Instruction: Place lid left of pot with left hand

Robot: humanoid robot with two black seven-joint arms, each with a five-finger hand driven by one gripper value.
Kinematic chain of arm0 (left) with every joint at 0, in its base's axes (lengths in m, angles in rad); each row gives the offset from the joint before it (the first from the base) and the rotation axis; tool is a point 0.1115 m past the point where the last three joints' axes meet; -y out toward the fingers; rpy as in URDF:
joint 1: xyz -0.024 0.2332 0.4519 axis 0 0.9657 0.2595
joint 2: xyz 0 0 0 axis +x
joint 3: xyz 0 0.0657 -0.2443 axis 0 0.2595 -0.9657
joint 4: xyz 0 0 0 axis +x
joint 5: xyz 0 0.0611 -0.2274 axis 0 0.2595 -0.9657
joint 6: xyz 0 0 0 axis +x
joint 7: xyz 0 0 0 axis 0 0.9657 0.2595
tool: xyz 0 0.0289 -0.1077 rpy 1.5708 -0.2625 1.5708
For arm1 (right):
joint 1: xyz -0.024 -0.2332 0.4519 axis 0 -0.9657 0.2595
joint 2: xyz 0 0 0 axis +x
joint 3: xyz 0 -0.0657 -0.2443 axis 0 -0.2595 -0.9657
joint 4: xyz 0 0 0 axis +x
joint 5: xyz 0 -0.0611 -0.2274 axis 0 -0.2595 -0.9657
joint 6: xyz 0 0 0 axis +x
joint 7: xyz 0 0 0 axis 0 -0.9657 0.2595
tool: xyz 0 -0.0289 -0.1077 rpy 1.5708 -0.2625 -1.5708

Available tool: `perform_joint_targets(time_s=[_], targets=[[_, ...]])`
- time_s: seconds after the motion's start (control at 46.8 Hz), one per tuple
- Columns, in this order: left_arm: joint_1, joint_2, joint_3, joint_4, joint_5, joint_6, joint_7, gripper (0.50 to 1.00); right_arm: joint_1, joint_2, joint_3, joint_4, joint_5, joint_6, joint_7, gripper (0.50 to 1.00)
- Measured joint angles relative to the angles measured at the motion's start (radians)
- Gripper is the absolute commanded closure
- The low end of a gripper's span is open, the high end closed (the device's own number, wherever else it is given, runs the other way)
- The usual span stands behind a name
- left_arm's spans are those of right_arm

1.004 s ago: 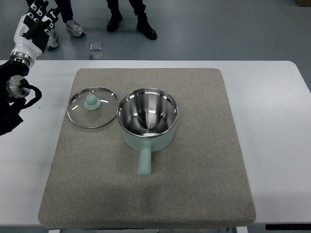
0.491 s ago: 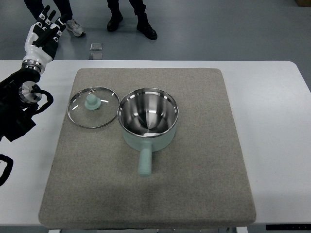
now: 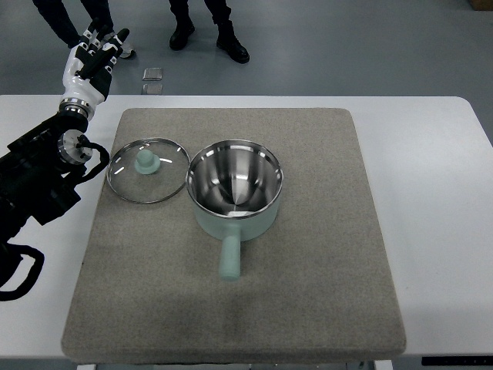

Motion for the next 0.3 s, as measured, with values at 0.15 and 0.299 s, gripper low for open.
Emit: perform_joint_targets(time_s=[0.15, 0.299], targets=[[-0.001, -0.002, -0.029, -0.001, 0.000, 0.002, 0.030, 0.506, 0.000, 0.000, 0.000, 0.000, 0.000, 0.000, 0.000, 0.576], [-0.001, 0.001, -0.024, 0.002, 0.004, -0.021, 0.047, 0.506, 0.004, 0.000, 0.002, 0.000, -0.001, 0.001, 0.000, 0.576]])
